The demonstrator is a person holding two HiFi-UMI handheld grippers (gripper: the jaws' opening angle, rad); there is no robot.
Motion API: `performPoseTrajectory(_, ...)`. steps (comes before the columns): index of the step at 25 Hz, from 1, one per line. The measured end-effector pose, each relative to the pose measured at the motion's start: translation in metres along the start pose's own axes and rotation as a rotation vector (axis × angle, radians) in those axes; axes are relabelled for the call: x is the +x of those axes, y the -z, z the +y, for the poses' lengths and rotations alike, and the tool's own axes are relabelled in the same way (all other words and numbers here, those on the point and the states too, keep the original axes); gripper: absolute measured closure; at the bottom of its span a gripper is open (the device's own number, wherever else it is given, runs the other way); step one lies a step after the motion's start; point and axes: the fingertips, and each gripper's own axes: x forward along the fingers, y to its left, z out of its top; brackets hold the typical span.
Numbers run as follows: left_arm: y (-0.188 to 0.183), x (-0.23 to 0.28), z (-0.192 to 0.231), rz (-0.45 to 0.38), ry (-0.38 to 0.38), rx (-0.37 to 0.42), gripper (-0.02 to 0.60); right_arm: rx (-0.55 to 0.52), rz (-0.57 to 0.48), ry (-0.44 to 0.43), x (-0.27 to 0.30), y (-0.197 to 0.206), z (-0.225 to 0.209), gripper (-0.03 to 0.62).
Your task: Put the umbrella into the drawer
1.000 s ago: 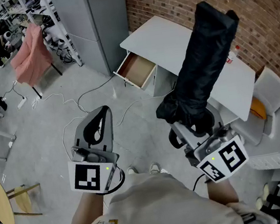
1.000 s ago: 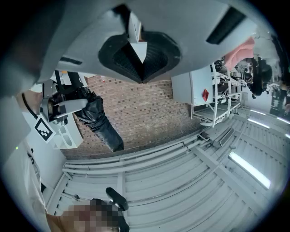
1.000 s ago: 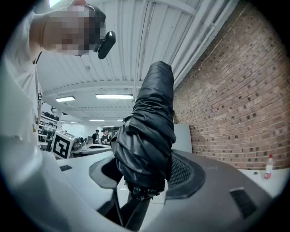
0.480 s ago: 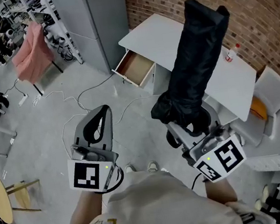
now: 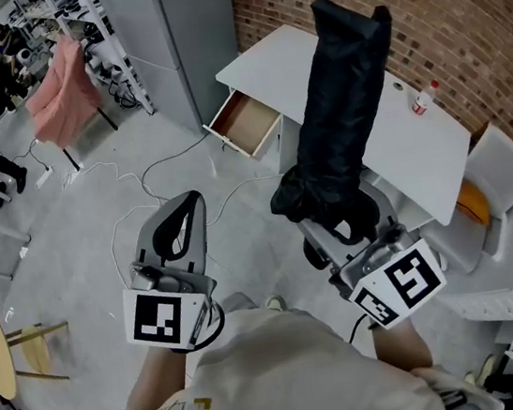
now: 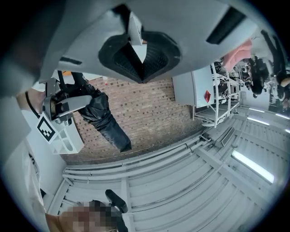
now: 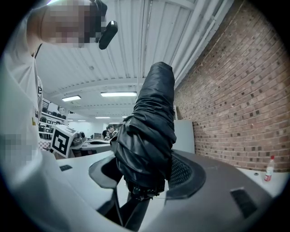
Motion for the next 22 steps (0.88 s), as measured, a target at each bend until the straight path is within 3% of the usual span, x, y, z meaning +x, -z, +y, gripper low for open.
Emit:
performPoseTrajectory(14, 0.015, 0.009, -0.015, -0.009, -0.001, 0.008, 0.575, -0.004, 0.021, -0.004, 0.000, 0.020, -0.018, 0.339)
performPoseTrajectory(22, 0.034, 0.023, 0.023, -0.022, -0.019, 0.003, 0.575, -0.021, 0.036, -0.036, 0.046, 0.034, -0.016, 0.339)
